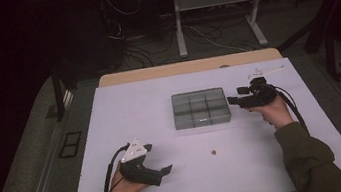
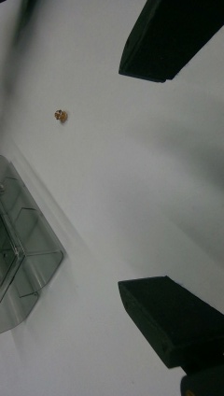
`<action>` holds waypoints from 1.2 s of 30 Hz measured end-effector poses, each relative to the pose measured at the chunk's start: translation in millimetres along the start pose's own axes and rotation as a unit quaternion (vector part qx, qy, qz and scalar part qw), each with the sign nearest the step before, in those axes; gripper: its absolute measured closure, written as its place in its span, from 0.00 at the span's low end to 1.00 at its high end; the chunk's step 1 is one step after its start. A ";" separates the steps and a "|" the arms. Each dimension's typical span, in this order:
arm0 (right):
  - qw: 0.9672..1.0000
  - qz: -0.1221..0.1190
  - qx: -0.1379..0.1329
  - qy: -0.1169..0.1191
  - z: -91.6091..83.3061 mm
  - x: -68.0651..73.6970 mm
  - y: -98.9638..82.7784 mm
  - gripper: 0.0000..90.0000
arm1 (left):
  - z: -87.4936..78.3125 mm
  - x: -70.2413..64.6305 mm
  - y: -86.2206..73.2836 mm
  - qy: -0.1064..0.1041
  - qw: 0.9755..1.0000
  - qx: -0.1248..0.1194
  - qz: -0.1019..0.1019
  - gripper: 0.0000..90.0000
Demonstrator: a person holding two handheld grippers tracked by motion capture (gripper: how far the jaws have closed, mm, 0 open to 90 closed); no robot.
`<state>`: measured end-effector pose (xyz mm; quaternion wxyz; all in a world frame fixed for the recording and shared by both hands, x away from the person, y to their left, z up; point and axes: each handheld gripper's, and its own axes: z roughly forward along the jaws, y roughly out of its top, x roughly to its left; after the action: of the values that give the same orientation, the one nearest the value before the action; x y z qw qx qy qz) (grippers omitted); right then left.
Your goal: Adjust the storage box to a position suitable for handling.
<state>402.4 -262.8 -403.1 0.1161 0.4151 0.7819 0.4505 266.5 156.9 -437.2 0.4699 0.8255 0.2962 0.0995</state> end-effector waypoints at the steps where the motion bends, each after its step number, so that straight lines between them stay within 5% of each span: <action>1: 1.000 -0.005 0.000 0.001 0.9 1.9 5.6 0.36 | 0.2 -0.2 0.0 0.000 1.000 0.001 0.000 0.00; 24: 1.000 -0.006 0.019 0.002 47.9 18.6 51.2 0.33 | 0.7 0.4 0.9 0.000 1.000 -0.002 0.007 0.00; 36: 0.999 -0.013 0.041 -0.001 79.7 25.5 75.8 0.41 | 0.5 1.0 1.5 -0.002 1.000 -0.002 0.013 0.00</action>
<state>472.0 -176.2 -382.7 0.1055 0.4099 0.8048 0.4162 268.1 156.5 -436.3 0.4710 0.8284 0.2847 0.1044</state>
